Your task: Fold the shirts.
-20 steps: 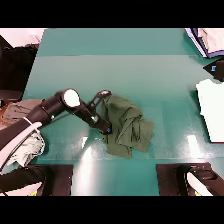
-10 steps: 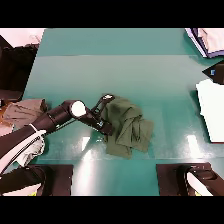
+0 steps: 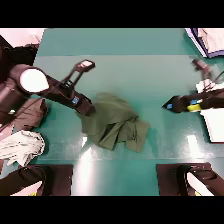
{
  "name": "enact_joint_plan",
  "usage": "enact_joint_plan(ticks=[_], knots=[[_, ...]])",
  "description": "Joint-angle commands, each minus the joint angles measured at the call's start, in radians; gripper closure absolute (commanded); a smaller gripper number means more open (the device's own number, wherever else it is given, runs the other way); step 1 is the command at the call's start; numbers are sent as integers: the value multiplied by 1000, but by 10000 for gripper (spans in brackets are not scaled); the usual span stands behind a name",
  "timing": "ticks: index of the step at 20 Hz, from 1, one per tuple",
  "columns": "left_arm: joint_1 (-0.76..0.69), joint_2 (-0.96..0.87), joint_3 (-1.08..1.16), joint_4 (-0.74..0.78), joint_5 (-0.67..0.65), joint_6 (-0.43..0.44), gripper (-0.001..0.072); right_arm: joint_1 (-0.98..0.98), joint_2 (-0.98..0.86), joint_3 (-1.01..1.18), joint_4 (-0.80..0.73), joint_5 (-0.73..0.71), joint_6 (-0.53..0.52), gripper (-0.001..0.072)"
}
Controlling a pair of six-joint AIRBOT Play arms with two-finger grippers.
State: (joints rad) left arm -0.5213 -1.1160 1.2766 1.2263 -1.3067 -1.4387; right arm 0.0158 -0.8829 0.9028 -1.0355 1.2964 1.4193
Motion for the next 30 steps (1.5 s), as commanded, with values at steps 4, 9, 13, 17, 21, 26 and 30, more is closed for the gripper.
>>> enact_joint_plan(ticks=[4,9,13,17,21,26,30], knots=[[21,29,40,26,-39,-1,685,1,-219,-237,213,-190,-200,324],[21,29,40,26,-39,-1,684,15,-387,-237,288,-190,-238,324],[21,29,40,26,-40,-2,685,99,-453,-237,351,-233,-269,326],[21,29,40,26,-60,-2,685,114,-443,-237,352,-282,-270,551],[21,42,64,97,-64,-25,685,49,-288,-200,352,-319,-277,691],[21,68,406,351,-117,-53,685,-146,-26,114,352,-315,-266,693],[21,68,732,341,-123,-47,685,-267,76,421,353,-317,-249,692]])
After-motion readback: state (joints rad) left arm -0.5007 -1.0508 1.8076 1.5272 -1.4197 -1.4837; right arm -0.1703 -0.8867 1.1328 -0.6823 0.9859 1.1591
